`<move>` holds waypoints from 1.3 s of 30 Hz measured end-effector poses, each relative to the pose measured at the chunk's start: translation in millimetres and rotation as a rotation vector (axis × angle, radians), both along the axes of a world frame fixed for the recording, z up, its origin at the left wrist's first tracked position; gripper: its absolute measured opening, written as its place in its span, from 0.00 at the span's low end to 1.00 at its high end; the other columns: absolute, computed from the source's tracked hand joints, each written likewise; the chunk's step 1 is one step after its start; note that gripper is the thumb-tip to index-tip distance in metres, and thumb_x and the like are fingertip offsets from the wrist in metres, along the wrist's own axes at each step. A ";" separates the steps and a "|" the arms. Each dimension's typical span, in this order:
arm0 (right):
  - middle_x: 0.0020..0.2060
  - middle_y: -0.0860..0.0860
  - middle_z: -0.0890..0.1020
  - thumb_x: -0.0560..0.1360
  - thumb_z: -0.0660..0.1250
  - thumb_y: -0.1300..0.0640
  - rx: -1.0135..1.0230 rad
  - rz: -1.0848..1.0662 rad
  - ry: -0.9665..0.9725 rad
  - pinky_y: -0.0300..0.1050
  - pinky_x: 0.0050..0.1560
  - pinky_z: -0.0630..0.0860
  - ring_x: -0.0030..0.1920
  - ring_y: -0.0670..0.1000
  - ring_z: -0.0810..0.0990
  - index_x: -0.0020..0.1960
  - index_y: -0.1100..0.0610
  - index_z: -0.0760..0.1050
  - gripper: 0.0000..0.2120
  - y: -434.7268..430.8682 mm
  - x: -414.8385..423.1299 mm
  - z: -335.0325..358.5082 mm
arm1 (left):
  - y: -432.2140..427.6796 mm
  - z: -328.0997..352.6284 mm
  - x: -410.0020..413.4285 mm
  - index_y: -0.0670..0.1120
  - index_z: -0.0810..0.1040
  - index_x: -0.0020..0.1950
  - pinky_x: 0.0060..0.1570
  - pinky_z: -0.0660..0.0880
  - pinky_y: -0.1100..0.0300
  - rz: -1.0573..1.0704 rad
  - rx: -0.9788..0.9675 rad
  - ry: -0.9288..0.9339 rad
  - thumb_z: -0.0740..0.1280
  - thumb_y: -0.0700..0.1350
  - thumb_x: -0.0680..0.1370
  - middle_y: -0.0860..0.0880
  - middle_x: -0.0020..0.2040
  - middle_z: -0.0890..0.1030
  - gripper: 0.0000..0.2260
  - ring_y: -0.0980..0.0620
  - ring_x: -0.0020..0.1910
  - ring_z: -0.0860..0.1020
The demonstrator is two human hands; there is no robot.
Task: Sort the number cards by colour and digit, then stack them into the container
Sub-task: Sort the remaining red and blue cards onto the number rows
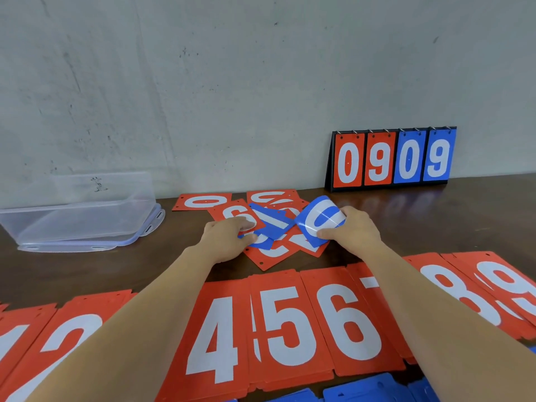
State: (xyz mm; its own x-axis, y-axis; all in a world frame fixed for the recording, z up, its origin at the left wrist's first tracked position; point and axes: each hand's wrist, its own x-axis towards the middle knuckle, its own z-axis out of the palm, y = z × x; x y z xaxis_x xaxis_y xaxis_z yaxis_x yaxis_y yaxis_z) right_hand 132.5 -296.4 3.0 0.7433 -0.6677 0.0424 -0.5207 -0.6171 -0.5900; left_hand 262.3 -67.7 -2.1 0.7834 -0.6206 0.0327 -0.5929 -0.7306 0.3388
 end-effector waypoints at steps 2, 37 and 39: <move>0.62 0.54 0.73 0.67 0.77 0.45 0.016 -0.001 -0.030 0.48 0.52 0.76 0.58 0.53 0.76 0.69 0.53 0.64 0.37 -0.5 1.1 -0.7 | 9.7 -0.1 1.8 0.54 0.70 0.72 0.74 0.58 0.51 -0.024 -0.029 0.056 0.63 0.55 0.80 0.54 0.72 0.70 0.20 0.53 0.72 0.67; 0.60 0.54 0.77 0.71 0.72 0.69 0.262 0.123 -0.401 0.56 0.56 0.77 0.59 0.53 0.78 0.79 0.49 0.39 0.52 22.9 29.0 17.7 | 10.2 2.5 16.4 0.47 0.49 0.79 0.68 0.66 0.46 0.448 -0.486 0.043 0.64 0.41 0.80 0.43 0.66 0.75 0.33 0.42 0.64 0.74; 0.57 0.53 0.78 0.72 0.71 0.70 0.283 0.142 -0.417 0.54 0.54 0.78 0.55 0.51 0.78 0.79 0.50 0.44 0.48 23.5 27.3 22.3 | 11.8 8.4 14.7 0.45 0.56 0.78 0.63 0.72 0.47 0.455 -0.627 0.098 0.62 0.38 0.81 0.41 0.67 0.75 0.27 0.41 0.63 0.75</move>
State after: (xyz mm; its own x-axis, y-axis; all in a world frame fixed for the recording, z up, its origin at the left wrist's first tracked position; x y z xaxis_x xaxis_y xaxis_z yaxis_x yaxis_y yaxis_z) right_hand 159.8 -272.9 25.3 0.7859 -0.5895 0.1866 -0.1286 -0.4509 -0.8833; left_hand 277.0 -55.9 6.4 0.9739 -0.1263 0.1888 -0.2272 -0.5493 0.8041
